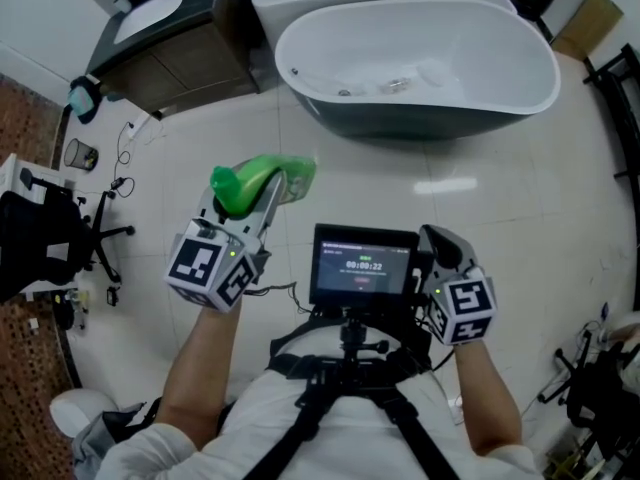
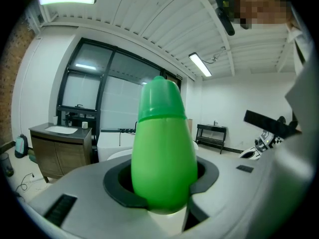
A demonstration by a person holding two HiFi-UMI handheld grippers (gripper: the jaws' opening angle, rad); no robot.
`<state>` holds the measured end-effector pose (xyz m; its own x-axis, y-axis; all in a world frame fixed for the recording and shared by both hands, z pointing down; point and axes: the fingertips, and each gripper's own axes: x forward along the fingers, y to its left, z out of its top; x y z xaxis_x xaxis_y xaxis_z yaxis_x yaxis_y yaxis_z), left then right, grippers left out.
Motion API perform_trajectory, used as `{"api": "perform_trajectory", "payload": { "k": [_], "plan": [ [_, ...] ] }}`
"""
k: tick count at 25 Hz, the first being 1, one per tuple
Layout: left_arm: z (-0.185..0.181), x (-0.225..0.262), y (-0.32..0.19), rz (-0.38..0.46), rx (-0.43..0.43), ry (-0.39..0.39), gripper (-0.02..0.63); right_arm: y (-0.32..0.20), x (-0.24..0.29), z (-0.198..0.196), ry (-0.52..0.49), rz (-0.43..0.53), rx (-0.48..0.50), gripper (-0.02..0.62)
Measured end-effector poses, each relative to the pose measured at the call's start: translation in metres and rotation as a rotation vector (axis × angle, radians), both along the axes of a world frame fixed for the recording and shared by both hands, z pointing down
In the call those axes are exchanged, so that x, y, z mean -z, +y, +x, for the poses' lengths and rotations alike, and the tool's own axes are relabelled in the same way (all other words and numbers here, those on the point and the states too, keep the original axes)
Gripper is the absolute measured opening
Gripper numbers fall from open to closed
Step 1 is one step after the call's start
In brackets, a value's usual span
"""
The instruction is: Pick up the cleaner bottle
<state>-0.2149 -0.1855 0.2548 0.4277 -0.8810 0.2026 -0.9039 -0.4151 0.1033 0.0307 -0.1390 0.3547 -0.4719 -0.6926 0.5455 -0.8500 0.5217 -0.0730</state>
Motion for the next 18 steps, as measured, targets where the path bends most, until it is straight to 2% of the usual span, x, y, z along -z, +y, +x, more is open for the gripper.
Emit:
{"api": "perform_trajectory", "payload": {
  "k": [11, 18],
  "plan": [
    [-0.029, -0.006, 0.057, 0.001, 0.017, 0.010, 0.164, 0.027, 0.015, -0.019, 0.007, 0.031, 0.006, 0.009],
    [-0.029, -0.008, 0.069, -0.009, 0.015, 0.009, 0.164, 0.027, 0.017, -0.016, 0.023, 0.044, 0.016, 0.009]
  ]
}}
